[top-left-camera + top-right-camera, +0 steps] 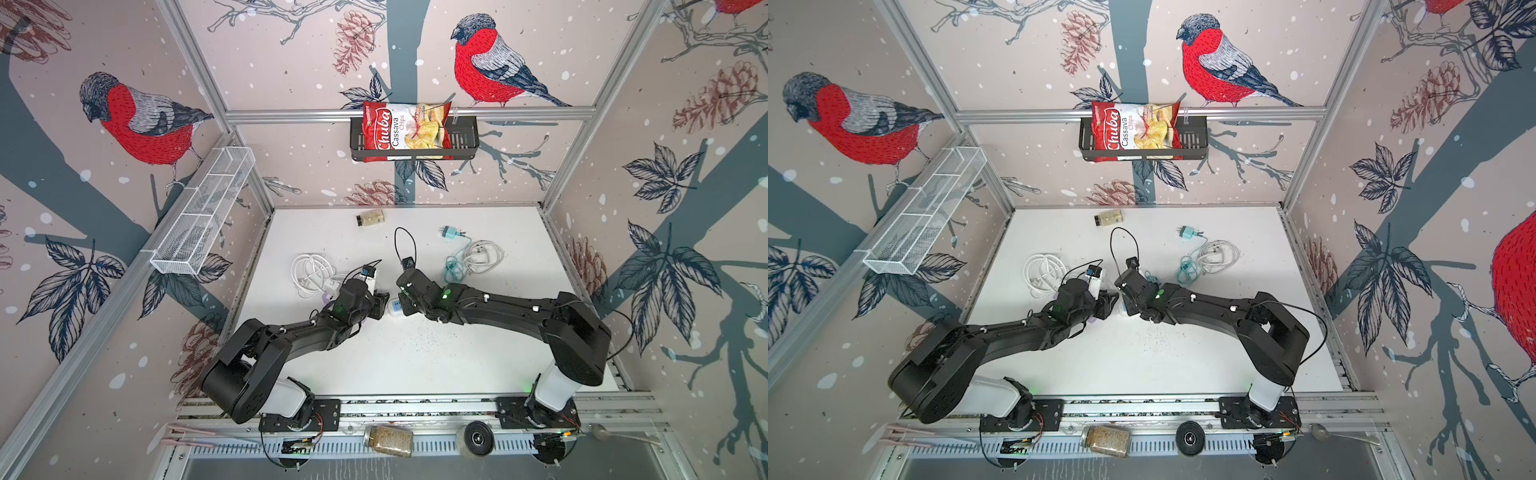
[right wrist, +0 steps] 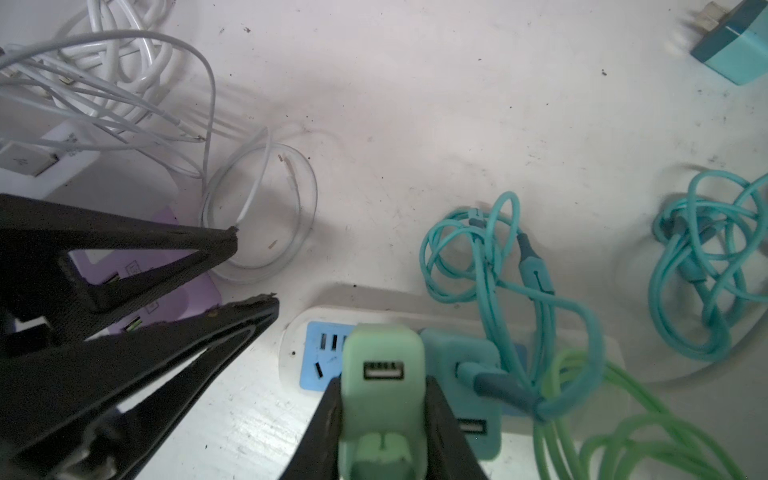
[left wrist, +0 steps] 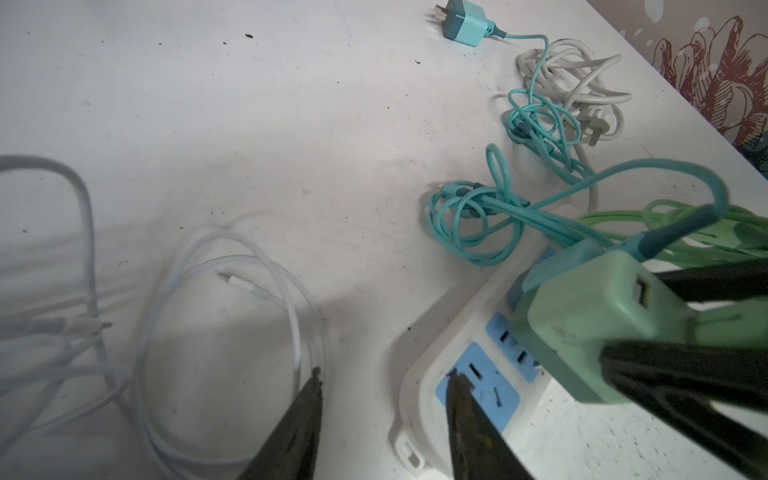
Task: Insert the plug
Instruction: 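Lower the light green charger into a strip socket while the left gripper approaches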
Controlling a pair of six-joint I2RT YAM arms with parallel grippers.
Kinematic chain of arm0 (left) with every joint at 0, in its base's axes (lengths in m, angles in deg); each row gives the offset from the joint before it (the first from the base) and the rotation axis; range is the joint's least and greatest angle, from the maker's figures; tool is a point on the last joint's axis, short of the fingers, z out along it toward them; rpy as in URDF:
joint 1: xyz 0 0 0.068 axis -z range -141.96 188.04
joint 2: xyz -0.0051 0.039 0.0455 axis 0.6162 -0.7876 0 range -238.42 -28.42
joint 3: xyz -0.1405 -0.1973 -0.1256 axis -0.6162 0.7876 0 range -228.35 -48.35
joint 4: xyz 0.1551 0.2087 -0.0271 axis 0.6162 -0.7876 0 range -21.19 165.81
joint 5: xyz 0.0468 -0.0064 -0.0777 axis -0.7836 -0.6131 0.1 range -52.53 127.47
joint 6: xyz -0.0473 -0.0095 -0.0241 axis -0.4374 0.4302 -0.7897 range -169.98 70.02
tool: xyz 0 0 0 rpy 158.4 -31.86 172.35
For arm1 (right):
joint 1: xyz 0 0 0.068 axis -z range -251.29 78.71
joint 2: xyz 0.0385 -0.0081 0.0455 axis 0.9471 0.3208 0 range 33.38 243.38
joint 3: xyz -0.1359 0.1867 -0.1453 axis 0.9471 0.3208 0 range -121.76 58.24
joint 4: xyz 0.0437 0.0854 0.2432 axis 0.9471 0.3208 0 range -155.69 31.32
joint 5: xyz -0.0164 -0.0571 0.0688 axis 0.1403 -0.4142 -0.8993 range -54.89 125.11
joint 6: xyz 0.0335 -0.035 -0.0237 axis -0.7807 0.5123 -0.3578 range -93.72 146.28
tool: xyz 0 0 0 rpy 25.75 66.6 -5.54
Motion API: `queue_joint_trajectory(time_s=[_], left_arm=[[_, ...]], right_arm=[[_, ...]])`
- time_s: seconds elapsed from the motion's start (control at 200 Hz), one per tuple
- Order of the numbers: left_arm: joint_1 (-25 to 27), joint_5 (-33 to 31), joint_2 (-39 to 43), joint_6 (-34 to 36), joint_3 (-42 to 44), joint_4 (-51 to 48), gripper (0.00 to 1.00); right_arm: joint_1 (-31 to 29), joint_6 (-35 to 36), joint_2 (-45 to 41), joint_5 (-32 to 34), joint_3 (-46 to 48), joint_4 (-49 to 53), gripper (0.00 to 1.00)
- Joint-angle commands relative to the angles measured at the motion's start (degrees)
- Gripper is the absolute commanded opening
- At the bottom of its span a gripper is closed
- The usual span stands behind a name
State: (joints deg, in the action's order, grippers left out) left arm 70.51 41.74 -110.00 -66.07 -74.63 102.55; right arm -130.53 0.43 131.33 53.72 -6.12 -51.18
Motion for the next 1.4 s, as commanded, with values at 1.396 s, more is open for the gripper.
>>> queue_joint_trajectory(time_s=[1.396], left_arm=[[0.09,1.48,2.24,0.70,1.28,4.44,0.47]], right_arm=[[-2.43,-6.54,5.35,2.34,-0.32,3.25,0.07]])
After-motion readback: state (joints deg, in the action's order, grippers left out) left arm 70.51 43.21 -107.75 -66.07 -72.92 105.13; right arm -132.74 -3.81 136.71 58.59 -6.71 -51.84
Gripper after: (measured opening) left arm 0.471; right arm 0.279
